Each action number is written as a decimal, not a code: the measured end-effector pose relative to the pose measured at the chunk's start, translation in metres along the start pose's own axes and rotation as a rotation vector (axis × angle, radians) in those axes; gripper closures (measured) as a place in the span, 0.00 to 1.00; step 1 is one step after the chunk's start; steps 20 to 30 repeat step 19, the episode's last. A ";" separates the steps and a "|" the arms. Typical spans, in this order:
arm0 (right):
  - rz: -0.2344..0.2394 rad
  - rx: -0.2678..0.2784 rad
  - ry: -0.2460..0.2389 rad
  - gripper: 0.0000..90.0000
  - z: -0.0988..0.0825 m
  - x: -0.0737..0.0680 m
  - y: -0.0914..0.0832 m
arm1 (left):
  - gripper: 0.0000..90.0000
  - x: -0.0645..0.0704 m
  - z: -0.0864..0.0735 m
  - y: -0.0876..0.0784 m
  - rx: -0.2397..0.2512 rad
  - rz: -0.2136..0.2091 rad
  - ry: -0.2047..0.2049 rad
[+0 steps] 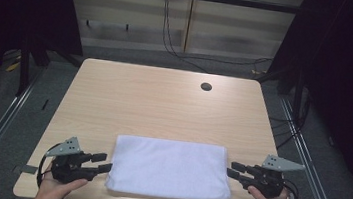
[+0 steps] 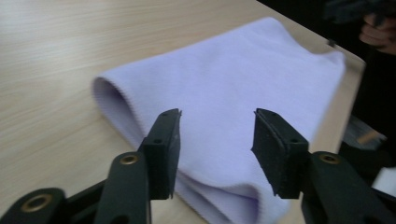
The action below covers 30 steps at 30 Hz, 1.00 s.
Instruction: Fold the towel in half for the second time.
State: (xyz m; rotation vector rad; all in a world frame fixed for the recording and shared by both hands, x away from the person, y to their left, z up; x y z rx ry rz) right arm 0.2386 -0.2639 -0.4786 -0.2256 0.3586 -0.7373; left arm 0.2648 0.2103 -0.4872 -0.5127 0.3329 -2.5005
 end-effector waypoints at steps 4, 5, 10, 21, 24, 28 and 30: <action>-0.082 0.037 0.029 0.62 -0.002 0.013 -0.003 | 0.48 -0.024 0.002 0.004 0.007 0.084 -0.034; -0.103 0.056 0.034 0.60 -0.002 0.016 -0.005 | 0.46 -0.029 0.003 0.005 0.007 0.100 -0.036; -0.150 0.080 0.061 0.52 -0.005 0.029 -0.011 | 0.40 -0.047 0.002 -0.003 0.024 0.164 -0.051; -0.224 0.096 0.096 0.43 -0.008 0.046 -0.017 | 0.23 -0.049 -0.003 0.001 -0.028 0.184 -0.057; -0.224 0.096 0.096 0.43 -0.008 0.046 -0.017 | 0.23 -0.049 -0.003 0.001 -0.028 0.184 -0.057; -0.224 0.096 0.096 0.43 -0.008 0.046 -0.017 | 0.23 -0.049 -0.003 0.001 -0.028 0.184 -0.057; -0.224 0.096 0.096 0.43 -0.008 0.046 -0.017 | 0.23 -0.049 -0.003 0.001 -0.028 0.184 -0.057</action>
Point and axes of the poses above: each handheld gripper's, and its own axes: y roughly forward along the jaws, z roughly out of its top, x roughly to its right, the point moved 5 cm from there along y, roughly forward along the jaws, and after that the axes turned 9 degrees about x, right-handed, at the moved point
